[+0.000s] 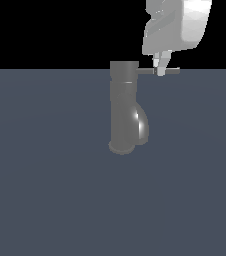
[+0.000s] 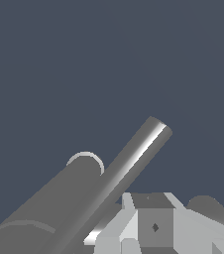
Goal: Turn on the faucet by rotating a designated handle.
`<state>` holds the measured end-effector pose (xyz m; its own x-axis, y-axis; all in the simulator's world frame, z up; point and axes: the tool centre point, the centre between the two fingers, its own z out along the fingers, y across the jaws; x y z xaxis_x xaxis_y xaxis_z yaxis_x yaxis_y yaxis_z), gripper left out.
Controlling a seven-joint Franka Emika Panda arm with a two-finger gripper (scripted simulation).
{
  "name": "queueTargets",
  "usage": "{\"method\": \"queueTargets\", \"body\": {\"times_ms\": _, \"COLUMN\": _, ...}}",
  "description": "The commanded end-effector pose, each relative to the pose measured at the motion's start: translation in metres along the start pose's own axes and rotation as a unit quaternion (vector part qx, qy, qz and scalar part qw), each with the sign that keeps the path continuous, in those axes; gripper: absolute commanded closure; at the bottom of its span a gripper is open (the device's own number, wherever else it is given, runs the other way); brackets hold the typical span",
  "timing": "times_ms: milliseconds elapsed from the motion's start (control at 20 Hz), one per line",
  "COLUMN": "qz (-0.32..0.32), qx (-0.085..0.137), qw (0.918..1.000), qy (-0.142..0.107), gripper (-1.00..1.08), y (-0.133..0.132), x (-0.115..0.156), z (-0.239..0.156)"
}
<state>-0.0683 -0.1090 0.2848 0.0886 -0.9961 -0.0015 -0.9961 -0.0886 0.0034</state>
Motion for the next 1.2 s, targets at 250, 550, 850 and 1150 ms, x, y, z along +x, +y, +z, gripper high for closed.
{"method": "queueTargets", "body": {"times_ms": 250, "qz": 0.006, "qx": 0.002, "qw": 1.0, "qy": 0.001, "gripper": 1.08, "y": -0.016, "x": 0.021, "z": 0.0}}
{"method": "queueTargets", "body": {"times_ms": 550, "qz": 0.008, "qx": 0.002, "qw": 1.0, "qy": 0.001, "gripper": 1.08, "y": -0.027, "x": 0.034, "z": 0.0}}
{"method": "queueTargets", "body": {"times_ms": 850, "qz": 0.01, "qx": 0.002, "qw": 0.9999, "qy": 0.001, "gripper": 1.08, "y": -0.037, "x": 0.047, "z": 0.0}}
{"method": "queueTargets", "body": {"times_ms": 1150, "qz": 0.012, "qx": 0.002, "qw": 0.9999, "qy": 0.001, "gripper": 1.08, "y": -0.046, "x": 0.057, "z": 0.0}}
